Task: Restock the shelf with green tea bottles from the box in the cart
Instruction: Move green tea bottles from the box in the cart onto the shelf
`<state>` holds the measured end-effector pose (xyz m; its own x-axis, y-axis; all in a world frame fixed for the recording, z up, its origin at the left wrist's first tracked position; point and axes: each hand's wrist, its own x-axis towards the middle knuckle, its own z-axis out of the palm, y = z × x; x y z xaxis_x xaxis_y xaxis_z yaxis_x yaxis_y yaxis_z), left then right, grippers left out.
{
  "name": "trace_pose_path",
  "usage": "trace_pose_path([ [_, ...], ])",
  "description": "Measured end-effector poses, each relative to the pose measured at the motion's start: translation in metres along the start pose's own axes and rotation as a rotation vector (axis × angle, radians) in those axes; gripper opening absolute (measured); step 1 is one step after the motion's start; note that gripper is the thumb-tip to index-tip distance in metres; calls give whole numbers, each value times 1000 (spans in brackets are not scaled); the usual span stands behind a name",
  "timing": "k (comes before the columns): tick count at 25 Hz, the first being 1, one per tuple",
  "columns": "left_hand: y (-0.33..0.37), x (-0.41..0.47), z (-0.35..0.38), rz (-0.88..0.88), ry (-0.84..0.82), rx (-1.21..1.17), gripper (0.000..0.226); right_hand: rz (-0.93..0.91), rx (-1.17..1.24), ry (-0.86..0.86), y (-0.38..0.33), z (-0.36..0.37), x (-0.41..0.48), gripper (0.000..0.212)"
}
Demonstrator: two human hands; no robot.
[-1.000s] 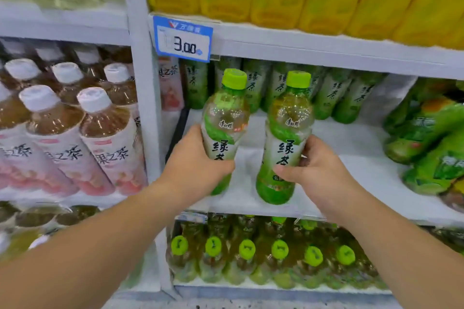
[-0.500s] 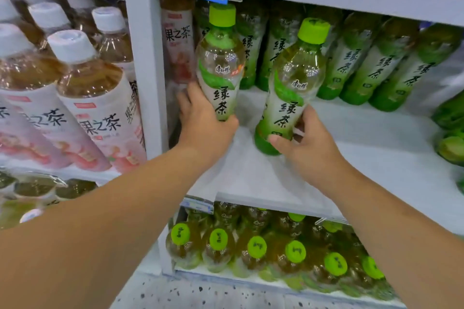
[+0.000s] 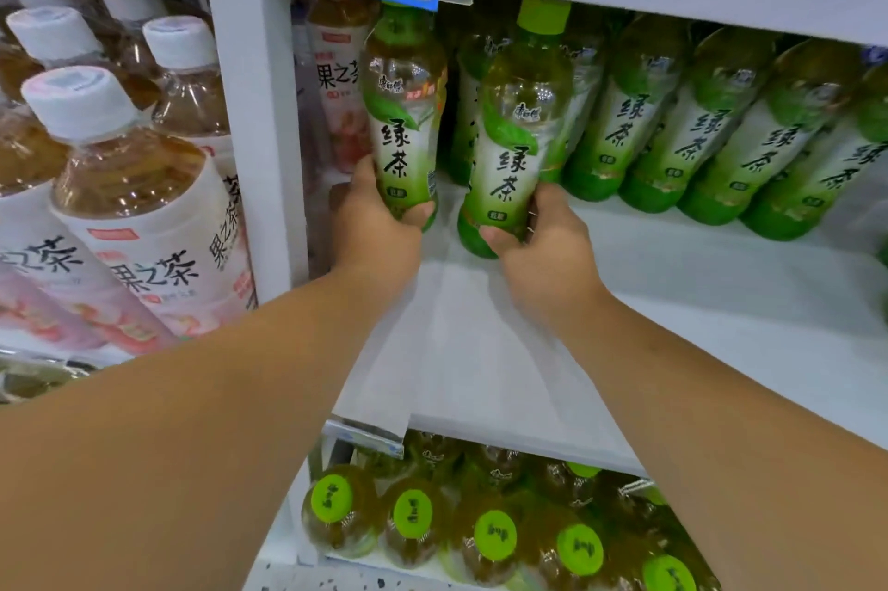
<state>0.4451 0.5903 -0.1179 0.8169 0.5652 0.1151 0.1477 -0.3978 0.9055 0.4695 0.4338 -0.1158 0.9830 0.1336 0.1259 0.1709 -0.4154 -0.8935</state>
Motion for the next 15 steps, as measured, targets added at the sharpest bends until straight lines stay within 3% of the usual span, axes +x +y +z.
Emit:
trace_pose_path([
  [7,-9,10,8,-6,38,-37,40,23,70,6,2,24,24,37],
  [11,-14,14,11,-30,62,-20,41,20,131,32,9,33,28,46],
  [15,-12,16,13,-87,71,-23,42,12,50,69,10,35,26,39],
])
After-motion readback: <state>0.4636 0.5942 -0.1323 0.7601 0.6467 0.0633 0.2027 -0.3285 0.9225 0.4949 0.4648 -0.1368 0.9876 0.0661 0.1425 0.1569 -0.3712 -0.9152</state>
